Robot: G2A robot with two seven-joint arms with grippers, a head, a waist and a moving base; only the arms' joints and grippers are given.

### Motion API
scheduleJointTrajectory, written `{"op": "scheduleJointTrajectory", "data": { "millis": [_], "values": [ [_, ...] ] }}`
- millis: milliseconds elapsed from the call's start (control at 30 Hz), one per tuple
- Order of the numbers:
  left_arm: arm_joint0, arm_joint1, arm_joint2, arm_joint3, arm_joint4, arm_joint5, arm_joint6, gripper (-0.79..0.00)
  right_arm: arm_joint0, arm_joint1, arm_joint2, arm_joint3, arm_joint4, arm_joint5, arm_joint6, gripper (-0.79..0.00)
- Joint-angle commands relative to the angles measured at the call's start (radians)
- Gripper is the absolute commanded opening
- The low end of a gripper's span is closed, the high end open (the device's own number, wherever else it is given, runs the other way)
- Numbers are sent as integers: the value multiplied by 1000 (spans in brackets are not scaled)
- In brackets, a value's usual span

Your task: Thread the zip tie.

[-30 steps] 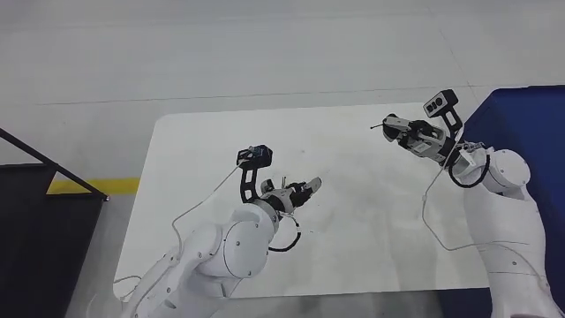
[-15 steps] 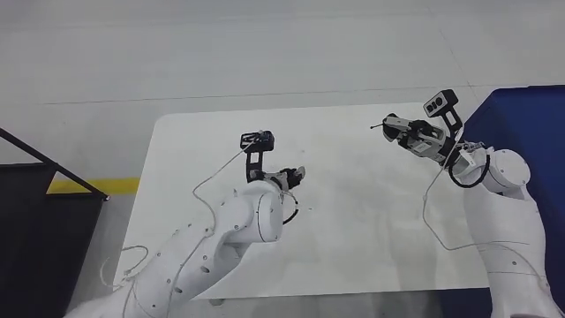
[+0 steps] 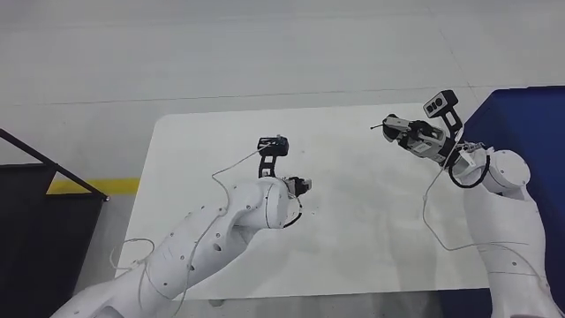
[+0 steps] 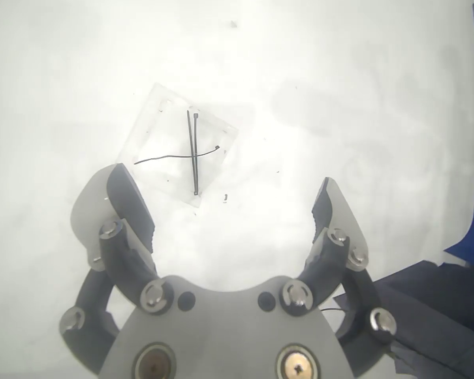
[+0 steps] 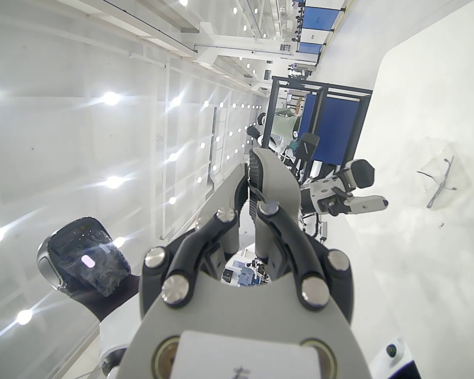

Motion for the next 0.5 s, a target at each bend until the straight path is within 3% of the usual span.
{"op": "scheduleJointTrajectory", "data": {
  "millis": [0, 100, 233, 267, 367, 467],
  "values": [
    [-31, -12, -14, 38, -55, -27, -35, -166, 0, 0, 0, 0, 0, 0, 0, -785],
    [-62, -27, -22, 96, -95, -37, -46, -431, 0, 0, 0, 0, 0, 0, 0, -785],
    [-90, -49, 1, 175, -107, -21, -29, -499, 0, 0, 0, 0, 0, 0, 0, -785],
    [-97, -55, 11, 196, -106, -13, -21, -551, 0, 0, 0, 0, 0, 0, 0, -785],
    [-120, -74, 48, 256, -110, 0, -9, -570, 0, 0, 0, 0, 0, 0, 0, -785],
    [-150, -93, 86, 315, -129, -16, -24, -486, 0, 0, 0, 0, 0, 0, 0, -785]
  ]
}}
